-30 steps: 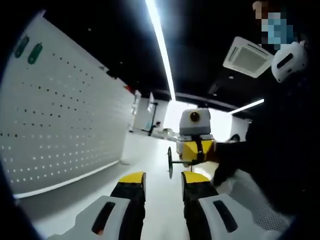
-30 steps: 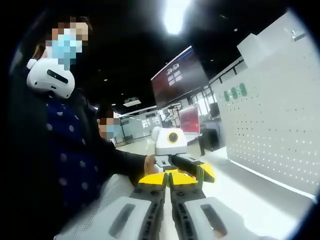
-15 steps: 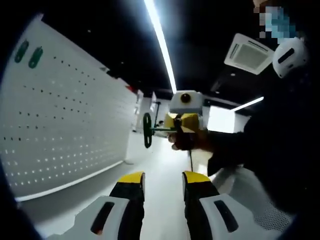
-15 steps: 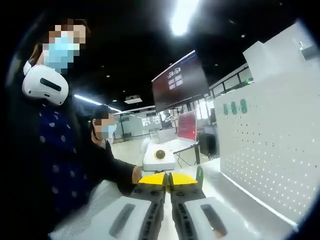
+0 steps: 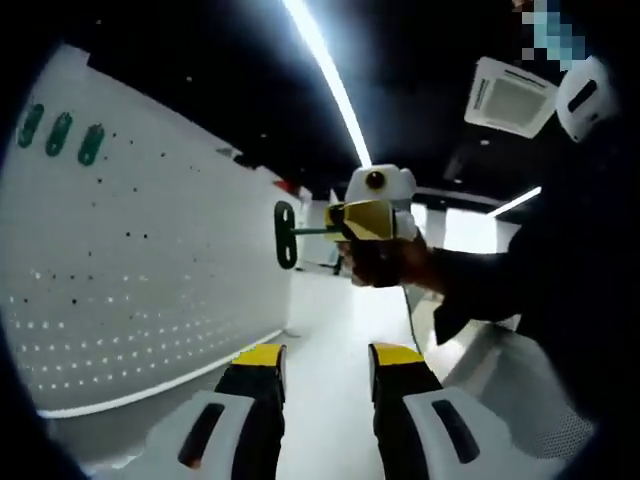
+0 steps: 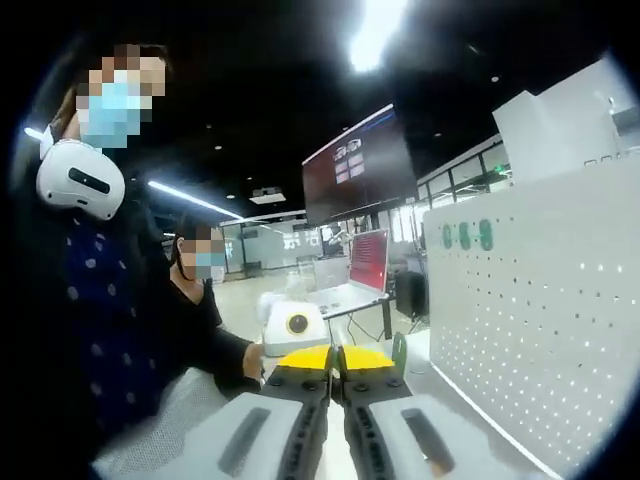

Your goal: Insert the hook assembly into the mounting plate slot until the hook locks in place.

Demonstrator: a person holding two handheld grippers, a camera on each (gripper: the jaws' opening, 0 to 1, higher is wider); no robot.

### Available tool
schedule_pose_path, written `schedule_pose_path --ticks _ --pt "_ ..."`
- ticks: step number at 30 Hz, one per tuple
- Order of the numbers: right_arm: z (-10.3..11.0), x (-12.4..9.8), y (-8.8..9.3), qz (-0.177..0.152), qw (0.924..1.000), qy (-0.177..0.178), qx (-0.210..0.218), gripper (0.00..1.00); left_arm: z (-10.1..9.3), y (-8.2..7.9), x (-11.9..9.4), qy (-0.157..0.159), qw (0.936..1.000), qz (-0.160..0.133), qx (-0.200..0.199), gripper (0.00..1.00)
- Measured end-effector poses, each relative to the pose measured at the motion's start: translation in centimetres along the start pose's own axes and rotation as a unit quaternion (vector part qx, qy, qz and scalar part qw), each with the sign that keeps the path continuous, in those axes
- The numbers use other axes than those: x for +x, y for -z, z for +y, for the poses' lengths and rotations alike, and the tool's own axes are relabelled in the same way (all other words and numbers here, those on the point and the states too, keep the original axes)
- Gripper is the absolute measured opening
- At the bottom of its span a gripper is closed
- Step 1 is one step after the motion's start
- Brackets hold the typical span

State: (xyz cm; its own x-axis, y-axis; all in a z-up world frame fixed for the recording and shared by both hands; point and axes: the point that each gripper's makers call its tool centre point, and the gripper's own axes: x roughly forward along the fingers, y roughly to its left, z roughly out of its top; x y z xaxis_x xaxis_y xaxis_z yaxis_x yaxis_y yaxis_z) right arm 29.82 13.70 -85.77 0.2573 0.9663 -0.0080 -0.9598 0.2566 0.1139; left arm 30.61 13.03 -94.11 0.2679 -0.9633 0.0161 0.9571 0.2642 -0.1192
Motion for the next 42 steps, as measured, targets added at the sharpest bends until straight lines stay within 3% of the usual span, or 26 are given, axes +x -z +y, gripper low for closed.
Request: schedule_pose_path --ticks 6,13,19,31,42 --pt "-0.7 0.6 -0.6 -0.002 1.0 0.004 -0.004 0.0 3.3 -1.1 -1.1 -0.104 0.9933 0.001 0.051 0.39" --pt "-1.7 1.2 -1.4 -0.001 0.9999 0.001 -0.011 0.0 5.2 -1.6 -2.0 -0.168 0.9817 0.013 0.089 0.46" --pt "-3.2 1.7 -2.8 -0.003 0.9997 -0.002 -0.024 0.0 5.9 -1.4 -2.2 -0.183 0.9781 0.02 0.096 0.47" --pt "-6.2 3.8 -6.2 0.0 0.9979 -0.006 -0.065 0.0 6.6 -0.8 -2.6 -0.193 0.9771 0.029 0.084 0.45" --pt "-9.8 5.7 -8.1 -0.024 0.9946 0.011 -0.1 0.0 7.1 -0.5 -2.9 -0.198 0.9767 0.033 0.076 0.43"
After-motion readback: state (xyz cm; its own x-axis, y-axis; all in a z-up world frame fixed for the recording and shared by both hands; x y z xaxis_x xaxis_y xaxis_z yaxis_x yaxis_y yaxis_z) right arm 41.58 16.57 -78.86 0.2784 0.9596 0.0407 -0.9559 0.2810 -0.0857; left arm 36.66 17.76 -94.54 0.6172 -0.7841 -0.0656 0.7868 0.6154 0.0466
